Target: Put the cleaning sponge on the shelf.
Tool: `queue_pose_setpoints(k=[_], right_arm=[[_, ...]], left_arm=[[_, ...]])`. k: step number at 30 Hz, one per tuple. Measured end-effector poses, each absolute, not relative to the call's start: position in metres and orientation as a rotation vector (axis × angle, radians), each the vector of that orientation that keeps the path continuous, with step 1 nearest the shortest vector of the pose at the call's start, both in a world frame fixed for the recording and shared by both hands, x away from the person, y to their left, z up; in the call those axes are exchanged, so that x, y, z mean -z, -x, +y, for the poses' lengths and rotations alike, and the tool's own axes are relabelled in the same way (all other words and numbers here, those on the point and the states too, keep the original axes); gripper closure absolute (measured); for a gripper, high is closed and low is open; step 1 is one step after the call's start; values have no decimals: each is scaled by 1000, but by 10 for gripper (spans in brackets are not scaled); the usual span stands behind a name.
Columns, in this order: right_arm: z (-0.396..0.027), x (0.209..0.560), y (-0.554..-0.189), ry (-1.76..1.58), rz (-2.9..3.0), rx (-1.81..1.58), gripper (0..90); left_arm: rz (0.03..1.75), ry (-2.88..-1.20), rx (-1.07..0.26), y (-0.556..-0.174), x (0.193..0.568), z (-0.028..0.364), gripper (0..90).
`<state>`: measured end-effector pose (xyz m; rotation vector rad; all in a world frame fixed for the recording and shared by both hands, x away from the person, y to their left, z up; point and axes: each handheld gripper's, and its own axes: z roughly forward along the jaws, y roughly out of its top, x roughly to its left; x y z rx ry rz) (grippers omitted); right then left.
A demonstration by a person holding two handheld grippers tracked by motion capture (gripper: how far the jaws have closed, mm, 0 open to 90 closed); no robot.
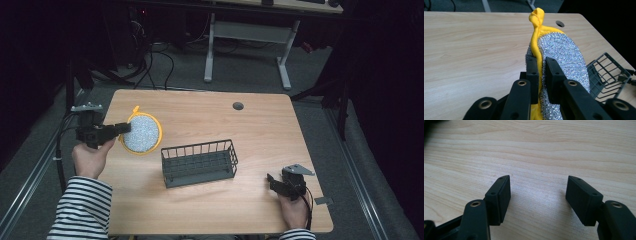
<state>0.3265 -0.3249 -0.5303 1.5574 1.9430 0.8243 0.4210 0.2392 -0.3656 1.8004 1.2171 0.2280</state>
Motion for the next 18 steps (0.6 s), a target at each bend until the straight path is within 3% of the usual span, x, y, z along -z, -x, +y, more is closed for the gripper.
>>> queue_pose_setpoints(k=[18], right_arm=[[-325,530,-326,-1558,1942,-824,368]], left_arm=[[1063,-1890,-206,-417,353,180,826]])
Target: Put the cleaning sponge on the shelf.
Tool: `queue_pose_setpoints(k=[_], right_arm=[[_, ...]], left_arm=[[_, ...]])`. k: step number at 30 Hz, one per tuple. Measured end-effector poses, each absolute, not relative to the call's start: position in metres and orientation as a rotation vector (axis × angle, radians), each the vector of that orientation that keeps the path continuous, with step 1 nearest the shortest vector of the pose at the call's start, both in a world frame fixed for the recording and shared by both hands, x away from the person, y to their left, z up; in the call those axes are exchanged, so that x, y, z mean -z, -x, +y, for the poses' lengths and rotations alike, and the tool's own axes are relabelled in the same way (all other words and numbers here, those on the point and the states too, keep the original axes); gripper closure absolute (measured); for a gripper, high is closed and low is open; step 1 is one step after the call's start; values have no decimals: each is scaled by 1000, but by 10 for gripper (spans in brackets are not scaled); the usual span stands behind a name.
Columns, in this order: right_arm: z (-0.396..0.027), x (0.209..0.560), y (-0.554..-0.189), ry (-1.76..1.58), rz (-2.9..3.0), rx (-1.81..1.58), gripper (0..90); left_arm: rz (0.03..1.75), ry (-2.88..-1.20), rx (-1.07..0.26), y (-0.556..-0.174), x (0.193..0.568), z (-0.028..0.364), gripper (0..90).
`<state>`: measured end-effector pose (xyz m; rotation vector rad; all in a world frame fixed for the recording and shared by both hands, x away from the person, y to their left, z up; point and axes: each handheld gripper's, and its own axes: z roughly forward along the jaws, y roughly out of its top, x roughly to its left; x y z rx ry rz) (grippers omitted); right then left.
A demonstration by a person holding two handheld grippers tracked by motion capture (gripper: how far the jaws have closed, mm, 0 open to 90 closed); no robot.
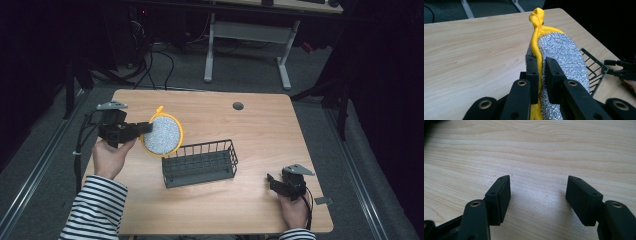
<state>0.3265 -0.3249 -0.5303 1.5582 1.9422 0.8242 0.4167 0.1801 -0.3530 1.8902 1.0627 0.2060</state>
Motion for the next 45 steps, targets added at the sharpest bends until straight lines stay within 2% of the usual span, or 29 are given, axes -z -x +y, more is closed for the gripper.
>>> queue_pose_setpoints(k=[8,21,45], right_arm=[[-325,530,-327,-1557,1942,-825,368],[-325,530,-326,-1556,1943,-822,367],[-325,530,-326,-1557,1943,-823,366]], left_arm=[[1020,-1939,-189,-422,361,152,825],[989,-2016,-250,-423,379,121,823],[982,-2049,-278,-414,404,112,804]])
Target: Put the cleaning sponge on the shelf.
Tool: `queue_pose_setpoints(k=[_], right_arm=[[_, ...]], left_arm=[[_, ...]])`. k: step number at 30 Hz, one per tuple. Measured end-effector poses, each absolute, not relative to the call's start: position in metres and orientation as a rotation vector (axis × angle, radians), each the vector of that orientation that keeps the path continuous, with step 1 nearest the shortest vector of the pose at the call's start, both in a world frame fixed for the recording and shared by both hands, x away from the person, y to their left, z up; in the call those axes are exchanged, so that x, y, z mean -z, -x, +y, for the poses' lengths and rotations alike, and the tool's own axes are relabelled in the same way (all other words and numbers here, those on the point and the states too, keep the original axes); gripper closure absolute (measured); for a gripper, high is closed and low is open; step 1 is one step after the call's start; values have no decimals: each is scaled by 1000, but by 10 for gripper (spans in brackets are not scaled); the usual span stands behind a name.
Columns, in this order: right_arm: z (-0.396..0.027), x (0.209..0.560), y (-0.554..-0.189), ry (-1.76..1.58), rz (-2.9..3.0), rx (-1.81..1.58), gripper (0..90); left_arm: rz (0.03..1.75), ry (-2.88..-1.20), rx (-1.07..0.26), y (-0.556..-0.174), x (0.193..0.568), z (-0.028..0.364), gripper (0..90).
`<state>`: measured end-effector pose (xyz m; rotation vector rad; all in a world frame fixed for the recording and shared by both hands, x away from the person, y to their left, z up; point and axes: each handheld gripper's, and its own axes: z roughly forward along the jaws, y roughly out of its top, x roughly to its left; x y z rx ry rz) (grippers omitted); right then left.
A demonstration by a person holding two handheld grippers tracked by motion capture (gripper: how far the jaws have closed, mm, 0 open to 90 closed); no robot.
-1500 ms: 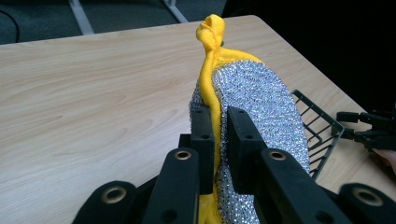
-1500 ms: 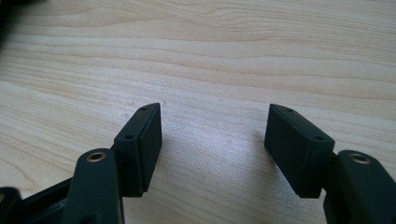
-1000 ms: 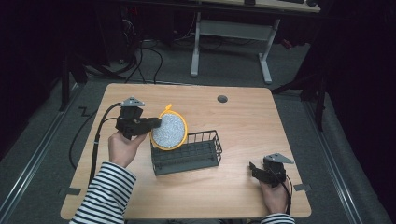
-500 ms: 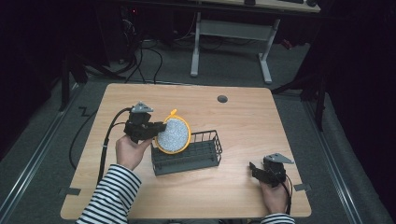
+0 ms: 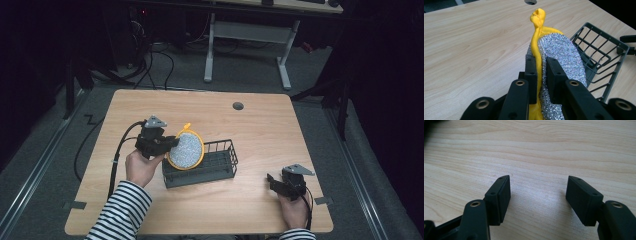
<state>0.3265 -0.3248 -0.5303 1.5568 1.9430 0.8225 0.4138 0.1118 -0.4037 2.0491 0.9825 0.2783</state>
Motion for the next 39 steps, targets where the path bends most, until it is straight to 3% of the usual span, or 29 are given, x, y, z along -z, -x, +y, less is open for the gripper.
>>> queue_pose_setpoints(k=[26,35,39], right_arm=[[-325,530,-326,-1555,1944,-822,365],[-325,530,-326,-1556,1943,-823,365],[-325,530,-326,-1556,1943,-822,365]], left_arm=[[975,-2099,-269,-399,420,109,778],[998,-2095,-283,-399,422,111,684],[1016,-2095,-308,-399,421,113,565]])
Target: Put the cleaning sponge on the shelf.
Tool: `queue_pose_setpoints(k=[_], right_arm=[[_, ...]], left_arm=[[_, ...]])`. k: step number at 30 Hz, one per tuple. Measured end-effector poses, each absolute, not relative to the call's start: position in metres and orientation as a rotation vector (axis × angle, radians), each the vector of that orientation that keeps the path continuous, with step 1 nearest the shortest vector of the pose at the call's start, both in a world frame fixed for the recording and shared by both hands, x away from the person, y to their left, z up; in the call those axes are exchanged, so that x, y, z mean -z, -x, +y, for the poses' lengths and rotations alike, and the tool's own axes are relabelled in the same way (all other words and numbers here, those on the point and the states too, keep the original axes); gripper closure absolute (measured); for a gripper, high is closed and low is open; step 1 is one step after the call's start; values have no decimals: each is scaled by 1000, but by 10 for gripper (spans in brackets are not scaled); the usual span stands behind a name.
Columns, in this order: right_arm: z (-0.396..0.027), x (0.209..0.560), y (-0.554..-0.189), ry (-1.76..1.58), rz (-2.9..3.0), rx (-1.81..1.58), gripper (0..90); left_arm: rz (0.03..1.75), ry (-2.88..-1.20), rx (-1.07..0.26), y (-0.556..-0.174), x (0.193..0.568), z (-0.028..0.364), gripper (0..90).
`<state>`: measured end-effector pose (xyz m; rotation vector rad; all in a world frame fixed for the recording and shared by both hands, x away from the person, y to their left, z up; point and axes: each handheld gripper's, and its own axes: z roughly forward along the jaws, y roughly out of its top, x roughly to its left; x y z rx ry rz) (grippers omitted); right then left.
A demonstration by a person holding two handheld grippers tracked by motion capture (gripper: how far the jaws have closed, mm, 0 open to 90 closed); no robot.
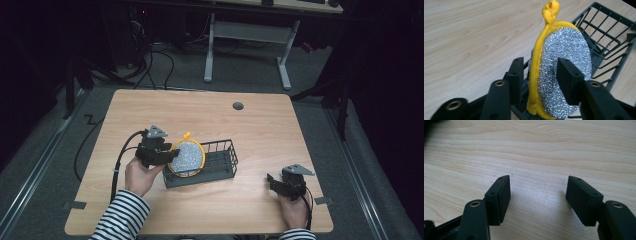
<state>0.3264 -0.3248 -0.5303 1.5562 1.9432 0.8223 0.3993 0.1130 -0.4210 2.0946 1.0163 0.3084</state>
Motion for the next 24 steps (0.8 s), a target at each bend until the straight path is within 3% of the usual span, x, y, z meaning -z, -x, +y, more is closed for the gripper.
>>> queue_pose_setpoints(k=[2,11,24], right_arm=[[-325,530,-326,-1556,1943,-823,365],[-325,530,-326,-1557,1943,-823,365],[-325,530,-326,-1556,1943,-822,364]], left_arm=[[1020,-2084,-318,-399,420,115,501],[1043,-2042,-352,-398,414,127,405],[1079,-1979,-377,-398,404,152,384]])
